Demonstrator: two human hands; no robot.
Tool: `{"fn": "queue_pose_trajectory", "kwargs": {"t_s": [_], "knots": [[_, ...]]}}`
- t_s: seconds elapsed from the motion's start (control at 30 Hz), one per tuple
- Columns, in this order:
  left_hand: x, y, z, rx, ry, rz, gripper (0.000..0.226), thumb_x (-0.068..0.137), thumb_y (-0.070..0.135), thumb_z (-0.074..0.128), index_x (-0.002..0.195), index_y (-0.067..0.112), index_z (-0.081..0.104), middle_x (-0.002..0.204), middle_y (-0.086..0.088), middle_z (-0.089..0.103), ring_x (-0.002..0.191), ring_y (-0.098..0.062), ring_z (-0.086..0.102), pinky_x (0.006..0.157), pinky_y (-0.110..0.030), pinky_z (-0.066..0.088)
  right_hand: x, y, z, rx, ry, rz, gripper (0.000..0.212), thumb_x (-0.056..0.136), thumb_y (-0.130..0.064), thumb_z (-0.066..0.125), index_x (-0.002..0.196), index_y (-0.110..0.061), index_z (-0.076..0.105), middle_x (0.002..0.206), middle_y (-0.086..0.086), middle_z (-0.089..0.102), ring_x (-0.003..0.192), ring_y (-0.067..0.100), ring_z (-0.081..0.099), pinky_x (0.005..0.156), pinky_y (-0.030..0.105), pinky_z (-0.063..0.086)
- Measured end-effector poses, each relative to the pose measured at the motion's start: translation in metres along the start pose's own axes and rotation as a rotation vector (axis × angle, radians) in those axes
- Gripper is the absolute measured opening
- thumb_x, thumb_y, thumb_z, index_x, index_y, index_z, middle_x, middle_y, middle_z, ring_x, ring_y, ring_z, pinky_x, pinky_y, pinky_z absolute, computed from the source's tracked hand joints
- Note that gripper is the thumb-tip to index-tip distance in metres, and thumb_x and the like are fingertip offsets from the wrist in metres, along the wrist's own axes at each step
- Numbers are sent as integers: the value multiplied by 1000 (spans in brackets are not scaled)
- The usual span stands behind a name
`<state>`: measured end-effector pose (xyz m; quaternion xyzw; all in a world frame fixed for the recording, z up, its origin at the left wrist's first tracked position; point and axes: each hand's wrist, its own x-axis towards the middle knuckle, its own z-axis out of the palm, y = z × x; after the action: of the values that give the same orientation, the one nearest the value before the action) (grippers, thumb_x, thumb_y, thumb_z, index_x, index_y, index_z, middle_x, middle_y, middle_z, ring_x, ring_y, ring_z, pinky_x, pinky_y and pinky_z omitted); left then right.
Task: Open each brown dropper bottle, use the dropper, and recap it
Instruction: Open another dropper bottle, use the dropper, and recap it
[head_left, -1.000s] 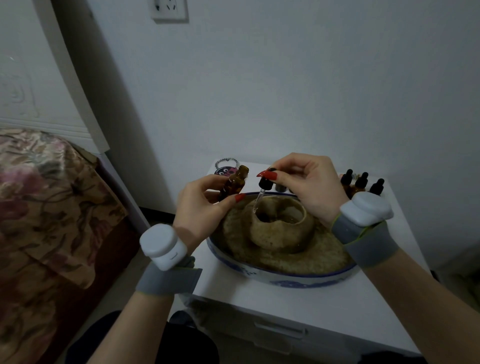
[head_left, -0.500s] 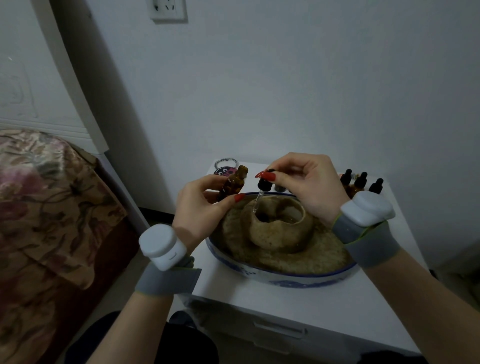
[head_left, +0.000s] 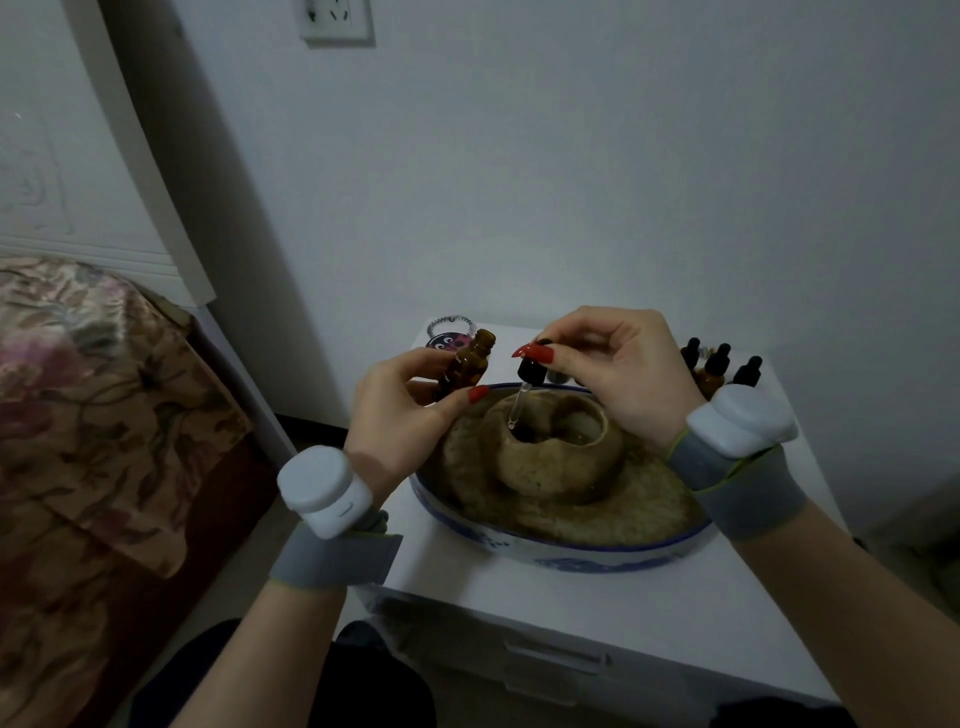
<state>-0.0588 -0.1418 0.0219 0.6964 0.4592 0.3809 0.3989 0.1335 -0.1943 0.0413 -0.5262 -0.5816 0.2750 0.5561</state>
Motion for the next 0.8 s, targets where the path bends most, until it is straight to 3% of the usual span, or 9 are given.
{"fn": "queue_pose_trajectory", "kwargs": {"t_s": [0.13, 0.5, 0.8], "knots": [[-1, 0, 0, -1, 0, 6, 35, 77, 16, 78, 111, 16, 69, 103, -2, 70, 92, -17, 68, 86, -38, 57, -2, 0, -1, 2, 6, -5, 7, 81, -3, 71, 88, -3, 73, 81, 5, 72, 71, 8, 67, 75, 21, 53], [0, -1, 5, -14, 8, 9, 31, 77, 15, 78, 105, 21, 69, 101, 0, 70, 87, -6, 66, 78, -18, 54, -7, 6, -3, -8, 32, -16, 8, 81, -1, 72, 89, -2, 74, 87, 11, 74, 85, 21, 71, 84, 28, 57], [1, -4, 4, -2, 5, 13, 32, 77, 18, 78, 107, 23, 69, 101, 2, 70, 88, -5, 66, 79, -21, 54, -10, 8, 1, -43, 60, -56, 20, 80, -3, 72, 81, -23, 73, 75, -16, 73, 77, 2, 70, 77, 15, 53]]}}
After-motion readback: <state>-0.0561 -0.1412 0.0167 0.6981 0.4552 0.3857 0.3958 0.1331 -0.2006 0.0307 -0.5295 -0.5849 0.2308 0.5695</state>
